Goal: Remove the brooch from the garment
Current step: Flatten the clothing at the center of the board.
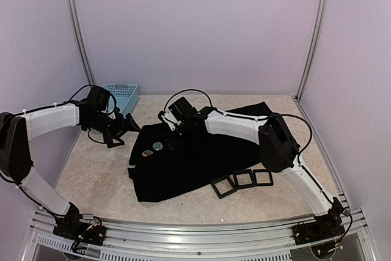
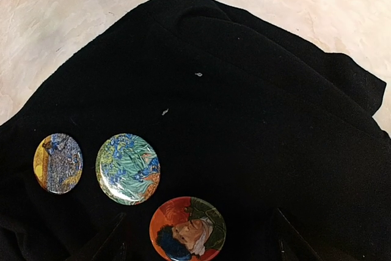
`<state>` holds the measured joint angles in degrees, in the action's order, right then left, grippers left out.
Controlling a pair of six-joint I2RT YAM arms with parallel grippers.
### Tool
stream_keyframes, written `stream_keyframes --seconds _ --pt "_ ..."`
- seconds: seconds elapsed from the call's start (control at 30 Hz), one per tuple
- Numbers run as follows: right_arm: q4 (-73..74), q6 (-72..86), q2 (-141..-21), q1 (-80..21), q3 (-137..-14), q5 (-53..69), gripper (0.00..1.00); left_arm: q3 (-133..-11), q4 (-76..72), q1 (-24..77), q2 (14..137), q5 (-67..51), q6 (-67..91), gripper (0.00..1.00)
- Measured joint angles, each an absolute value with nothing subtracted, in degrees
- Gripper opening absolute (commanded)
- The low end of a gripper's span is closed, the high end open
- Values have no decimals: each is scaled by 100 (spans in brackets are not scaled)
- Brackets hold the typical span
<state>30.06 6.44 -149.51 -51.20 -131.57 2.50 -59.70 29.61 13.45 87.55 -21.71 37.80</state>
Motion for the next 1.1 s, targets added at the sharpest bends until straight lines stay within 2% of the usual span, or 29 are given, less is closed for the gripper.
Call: stream_keyframes --seconds 0.3,0.73,1.1 --pt "2989 419 -15113 -5151 -13157 95 79 -5813 2965 1435 8493 -2003 3885 95" --pt "2652 419 -15069 -5227 -12912 86 60 -5800 2961 1396 8493 -1925 3872 95" --pt "1999 458 -14333 -5157 -11528 519 54 -5542 2908 1365 8405 -1920 3758 95"
